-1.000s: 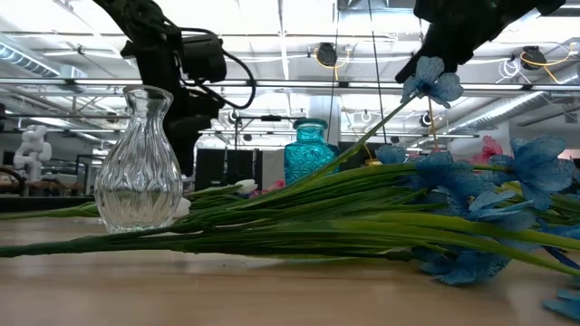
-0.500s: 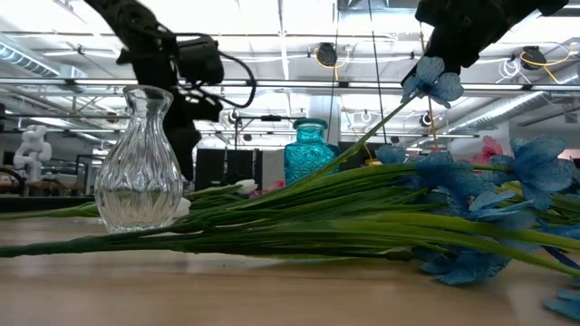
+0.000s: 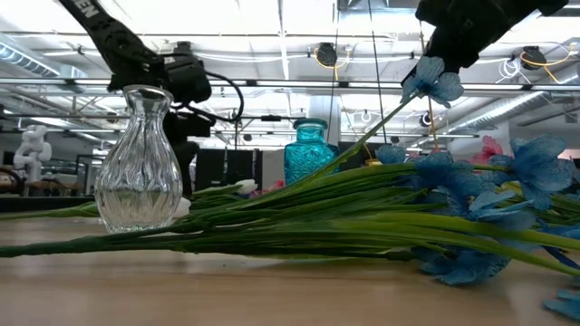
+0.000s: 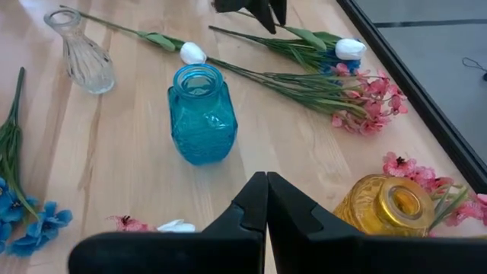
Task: Sort flowers into vase by color
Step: Put the top white tulip into the yellow vase
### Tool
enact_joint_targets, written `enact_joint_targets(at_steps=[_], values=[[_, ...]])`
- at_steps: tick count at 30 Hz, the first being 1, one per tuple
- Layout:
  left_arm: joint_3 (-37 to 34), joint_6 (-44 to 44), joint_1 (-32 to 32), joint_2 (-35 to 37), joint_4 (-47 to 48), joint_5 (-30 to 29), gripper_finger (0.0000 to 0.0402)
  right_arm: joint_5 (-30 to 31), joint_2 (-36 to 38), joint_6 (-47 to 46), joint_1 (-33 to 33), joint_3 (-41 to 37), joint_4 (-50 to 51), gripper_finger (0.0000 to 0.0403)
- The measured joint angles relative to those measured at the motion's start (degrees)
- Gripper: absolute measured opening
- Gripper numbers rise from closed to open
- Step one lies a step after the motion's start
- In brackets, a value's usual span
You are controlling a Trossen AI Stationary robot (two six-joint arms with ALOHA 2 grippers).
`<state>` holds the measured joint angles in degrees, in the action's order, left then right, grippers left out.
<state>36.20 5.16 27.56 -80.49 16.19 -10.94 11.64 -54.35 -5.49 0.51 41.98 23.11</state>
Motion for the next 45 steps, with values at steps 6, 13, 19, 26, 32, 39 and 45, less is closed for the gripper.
enact_joint_targets(at_steps=[6,13,19,26,32,39,45], values=[[0.0,0.5,2.5,0.0,0.0,0.0,0.0134,0.2,0.0,0.4,0.0,0.0,0.0,0.0000],[0.0,3.5,3.7,0.0,-0.1,1.4,0.0166,0.3,0.0,0.4,0.0,0.0,-0.1,0.0000],[0.0,4.0,3.7,0.0,-1.2,1.5,0.0223,0.3,0.0,0.2,0.0,0.0,-0.4,0.0000],[0.0,6.1,3.6,0.0,-1.3,-1.1,0.0235,0.3,0.0,0.2,0.0,0.0,-2.1,0.0000],[0.1,3.9,3.4,-1.6,-2.0,-0.8,0.0235,0.3,0.0,0.2,0.0,0.0,-2.2,0.0000],[0.1,1.4,3.4,-5.7,-5.0,0.0,0.0231,0.3,0.0,0.2,0.0,0.0,-3.6,0.0000],[0.1,-1.1,3.4,-7.6,-6.0,0.4,0.0198,0.3,0.0,0.2,0.0,0.0,-3.6,0.0000]])
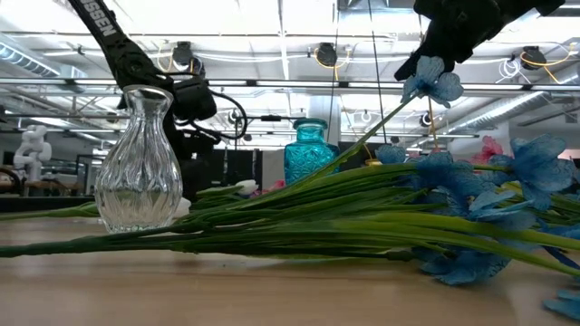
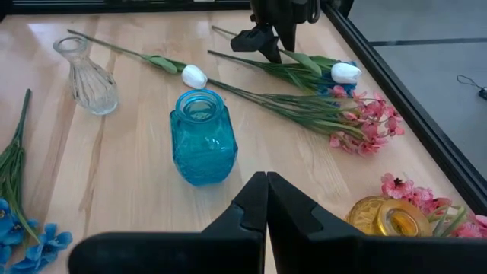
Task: Sort flowers into vase by color
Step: Put the top white tulip into the yellow vase
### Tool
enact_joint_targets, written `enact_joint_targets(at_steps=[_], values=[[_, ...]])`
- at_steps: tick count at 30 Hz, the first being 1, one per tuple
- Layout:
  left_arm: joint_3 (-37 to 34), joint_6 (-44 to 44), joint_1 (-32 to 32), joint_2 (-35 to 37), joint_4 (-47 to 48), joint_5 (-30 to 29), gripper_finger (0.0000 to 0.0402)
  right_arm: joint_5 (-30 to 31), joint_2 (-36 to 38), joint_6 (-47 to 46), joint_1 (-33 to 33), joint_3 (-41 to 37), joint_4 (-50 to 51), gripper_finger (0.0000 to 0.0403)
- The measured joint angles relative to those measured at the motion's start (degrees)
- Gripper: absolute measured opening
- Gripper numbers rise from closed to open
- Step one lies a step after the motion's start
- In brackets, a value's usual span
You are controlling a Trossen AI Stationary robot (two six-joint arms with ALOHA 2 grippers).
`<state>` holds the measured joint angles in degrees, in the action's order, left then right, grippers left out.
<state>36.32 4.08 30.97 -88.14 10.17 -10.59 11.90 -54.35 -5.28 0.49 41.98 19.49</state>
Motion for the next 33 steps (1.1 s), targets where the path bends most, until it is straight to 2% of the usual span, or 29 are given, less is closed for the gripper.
enact_joint_targets(at_steps=[12,27,33], values=[[0.2,-0.5,0.1,2.8,1.4,0.0,0.0123,0.0,0.0,0.2,0.0,0.0,0.0,0.0000],[0.2,-3.0,0.2,2.9,1.3,-0.8,0.0016,0.0,0.0,0.1,0.0,0.0,-0.1,0.0000],[0.2,-3.0,0.2,3.8,1.9,-0.8,0.0011,0.0,0.0,0.0,0.0,0.0,-2.1,0.0000]])
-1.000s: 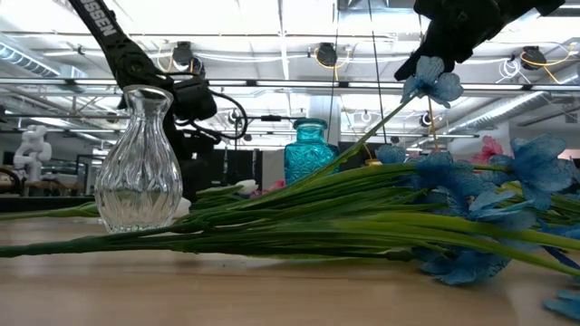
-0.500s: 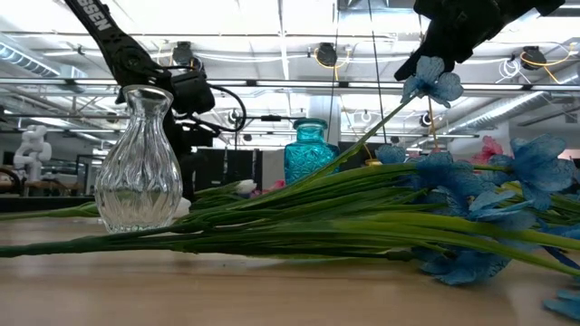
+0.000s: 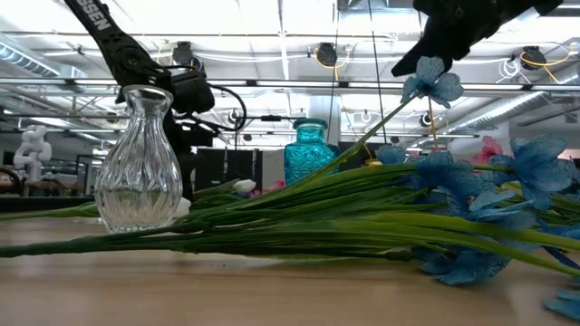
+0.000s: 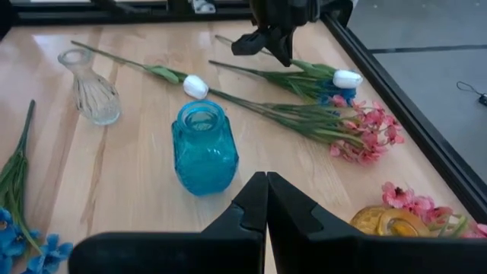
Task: Sort flowers into vase by color
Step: Put the top white tulip into the yellow vase
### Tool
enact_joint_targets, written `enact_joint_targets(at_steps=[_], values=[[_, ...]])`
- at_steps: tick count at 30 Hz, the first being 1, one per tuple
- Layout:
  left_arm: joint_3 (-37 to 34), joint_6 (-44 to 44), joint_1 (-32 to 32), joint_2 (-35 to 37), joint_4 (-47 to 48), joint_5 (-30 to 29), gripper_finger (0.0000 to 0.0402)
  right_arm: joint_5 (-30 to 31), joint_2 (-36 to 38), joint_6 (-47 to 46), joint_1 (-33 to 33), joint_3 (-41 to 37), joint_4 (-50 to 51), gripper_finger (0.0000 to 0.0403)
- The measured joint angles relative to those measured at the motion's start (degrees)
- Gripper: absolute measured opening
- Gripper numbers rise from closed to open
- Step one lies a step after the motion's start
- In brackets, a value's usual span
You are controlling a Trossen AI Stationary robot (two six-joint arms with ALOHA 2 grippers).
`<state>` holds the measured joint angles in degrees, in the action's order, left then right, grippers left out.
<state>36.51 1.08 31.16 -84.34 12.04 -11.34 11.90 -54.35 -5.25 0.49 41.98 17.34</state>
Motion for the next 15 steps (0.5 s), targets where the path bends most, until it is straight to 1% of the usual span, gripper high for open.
enact_joint_targets(at_steps=[4,6,9,12,15], values=[[1.6,1.9,-0.7,5.3,5.9,-0.2,0.0011,0.0,-0.6,0.1,0.0,0.0,-2.2,0.0000],[2.5,4.0,-1.5,9.6,9.4,-0.3,0.0011,0.0,-1.0,0.1,0.0,0.0,-2.9,0.0000],[3.0,6.3,-3.5,17.2,12.2,-0.3,0.0011,0.0,-2.0,0.1,0.0,0.0,-3.0,0.0000],[3.0,9.0,-6.0,25.5,10.4,-0.4,0.0011,0.0,-3.2,0.1,0.0,0.0,-2.8,0.0000],[3.1,9.4,-9.4,32.3,4.2,-0.5,0.0011,0.0,-4.3,0.1,0.0,0.0,-2.8,0.0000]])
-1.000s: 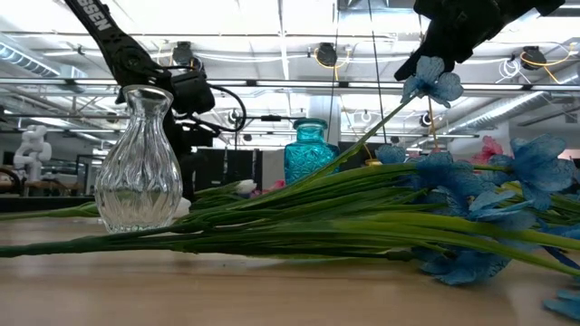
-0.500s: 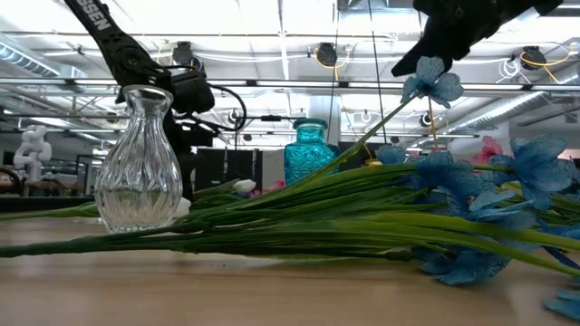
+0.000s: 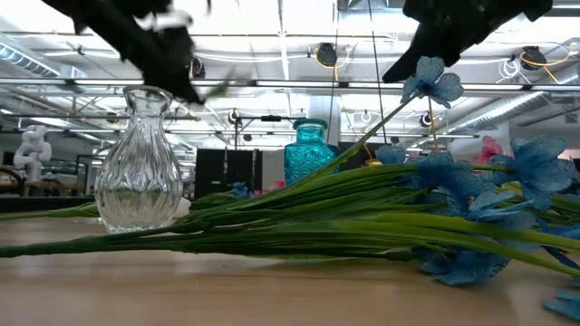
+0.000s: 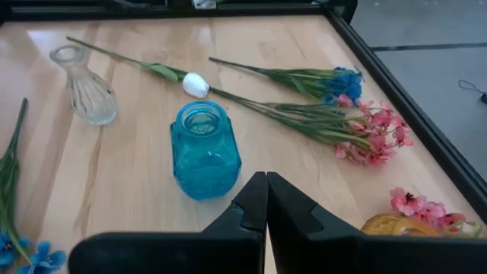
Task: Sort flowers into vase by color
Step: Put the top white tulip into the yellow vase
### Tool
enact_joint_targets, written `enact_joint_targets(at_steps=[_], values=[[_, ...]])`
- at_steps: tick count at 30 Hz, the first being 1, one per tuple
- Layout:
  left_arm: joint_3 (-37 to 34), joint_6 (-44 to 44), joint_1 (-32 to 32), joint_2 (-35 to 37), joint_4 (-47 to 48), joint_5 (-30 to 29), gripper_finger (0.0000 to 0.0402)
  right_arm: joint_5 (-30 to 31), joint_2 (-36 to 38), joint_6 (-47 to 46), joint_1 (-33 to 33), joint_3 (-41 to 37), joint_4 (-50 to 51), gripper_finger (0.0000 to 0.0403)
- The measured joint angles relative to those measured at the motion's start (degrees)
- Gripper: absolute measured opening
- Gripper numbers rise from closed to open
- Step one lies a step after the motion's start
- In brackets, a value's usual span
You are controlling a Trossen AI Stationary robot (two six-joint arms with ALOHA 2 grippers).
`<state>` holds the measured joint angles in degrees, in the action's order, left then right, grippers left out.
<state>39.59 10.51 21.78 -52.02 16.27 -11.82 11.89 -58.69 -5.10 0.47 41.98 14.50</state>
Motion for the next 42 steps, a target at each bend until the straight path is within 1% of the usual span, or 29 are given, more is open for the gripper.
enact_joint_targets(at_steps=[3,5,9,13,20,24,28,32,34,37,42], values=[[-1.2,-2.0,-4.8,4.0,-8.4,1.7,0.0011,0.0,-1.0,0.0,0.0,0.0,-0.7,0.0000],[-2.2,-4.4,-7.9,4.9,-14.7,2.5,0.0011,0.0,-1.7,0.0,0.0,0.0,-2.4,0.0000],[-2.6,-9.3,-12.7,4.1,-24.5,2.9,0.0011,0.0,-2.7,0.1,0.0,0.0,-6.3,0.0000],[-2.7,-12.3,-15.4,1.9,-30.6,3.0,0.0011,0.0,-3.3,0.2,0.0,0.0,-8.4,0.0000],[-2.7,-13.9,-17.5,-2.9,-38.9,3.6,0.0012,-0.4,-3.5,0.0,0.0,0.0,-11.3,0.0000],[-2.7,-13.9,-18.1,-6.0,-42.4,6.5,0.0012,-0.4,-3.5,-0.5,0.0,0.0,-16.4,0.0000],[-2.7,-12.4,-19.2,-9.1,-48.1,7.2,0.0013,-0.6,-3.5,-0.3,0.0,0.0,-22.7,0.0000],[-2.7,-12.4,-20.5,-11.9,-53.2,7.2,0.0013,-4.8,-4.2,-0.2,0.1,0.0,-27.5,0.0000],[-2.7,-12.4,-21.1,-13.1,-54.7,7.2,0.0013,-6.5,-4.9,-0.2,0.5,0.0,-29.7,0.0000],[-2.7,-12.4,-21.9,-14.5,-56.0,7.3,0.0013,-7.4,-6.2,-0.2,1.4,0.0,-33.0,0.0000],[-2.7,-12.4,-23.0,-16.2,-56.5,7.7,0.0014,-7.5,-10.2,-0.1,2.3,0.0,-42.4,0.0001]])
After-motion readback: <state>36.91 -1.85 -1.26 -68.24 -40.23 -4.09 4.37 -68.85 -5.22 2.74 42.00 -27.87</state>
